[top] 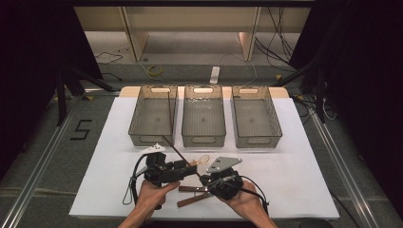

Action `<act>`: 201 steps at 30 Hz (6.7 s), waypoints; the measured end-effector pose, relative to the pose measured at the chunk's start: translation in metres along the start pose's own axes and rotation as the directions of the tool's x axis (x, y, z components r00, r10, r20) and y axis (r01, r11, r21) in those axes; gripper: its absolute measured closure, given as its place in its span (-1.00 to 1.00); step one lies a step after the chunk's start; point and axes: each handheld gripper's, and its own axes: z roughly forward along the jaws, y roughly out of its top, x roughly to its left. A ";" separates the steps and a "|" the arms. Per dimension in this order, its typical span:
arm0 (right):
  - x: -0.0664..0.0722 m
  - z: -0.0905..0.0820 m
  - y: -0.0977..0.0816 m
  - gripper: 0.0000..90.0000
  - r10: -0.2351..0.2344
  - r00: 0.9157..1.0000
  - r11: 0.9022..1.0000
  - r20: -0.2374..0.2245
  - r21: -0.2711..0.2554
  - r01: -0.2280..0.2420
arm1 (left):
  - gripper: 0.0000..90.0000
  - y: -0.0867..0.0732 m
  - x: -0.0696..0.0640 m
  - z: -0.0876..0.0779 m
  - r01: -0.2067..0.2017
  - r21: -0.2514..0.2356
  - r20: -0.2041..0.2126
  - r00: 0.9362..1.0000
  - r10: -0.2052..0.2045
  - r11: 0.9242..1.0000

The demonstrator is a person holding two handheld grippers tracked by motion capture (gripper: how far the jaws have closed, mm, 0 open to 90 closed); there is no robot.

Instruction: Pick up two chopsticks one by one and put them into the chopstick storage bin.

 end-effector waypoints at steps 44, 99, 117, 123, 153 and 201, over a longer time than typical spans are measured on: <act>-0.031 -0.027 -0.023 -0.08 0.085 0.994 0.995 -0.064 -0.038 -0.088 | 0.88 0.020 0.016 -0.029 0.032 -0.020 0.077 0.997 -0.030 0.999; -0.050 -0.054 -0.059 -0.39 0.131 0.991 0.990 -0.041 -0.043 -0.132 | 0.87 0.197 0.085 -0.057 0.013 0.054 -0.341 0.940 0.006 0.998; -0.050 -0.055 -0.059 -0.39 0.121 0.991 0.991 -0.048 -0.049 -0.124 | 0.87 0.188 0.102 -0.025 0.031 0.098 -0.390 0.921 0.009 0.995; -0.050 -0.055 -0.059 -0.39 0.127 0.991 0.991 -0.048 -0.047 -0.129 | 0.87 0.182 0.105 -0.019 0.037 0.113 -0.399 0.917 0.011 0.993; -0.050 -0.055 -0.059 -0.39 0.132 0.990 0.990 -0.053 -0.042 -0.134 | 0.17 0.170 0.115 0.003 0.077 0.163 -0.480 0.877 0.010 0.984; -0.051 -0.057 -0.065 -0.41 0.128 0.991 0.990 -0.037 -0.052 -0.129 | -0.56 0.102 0.021 0.010 -0.313 0.330 -0.207 0.896 0.392 0.890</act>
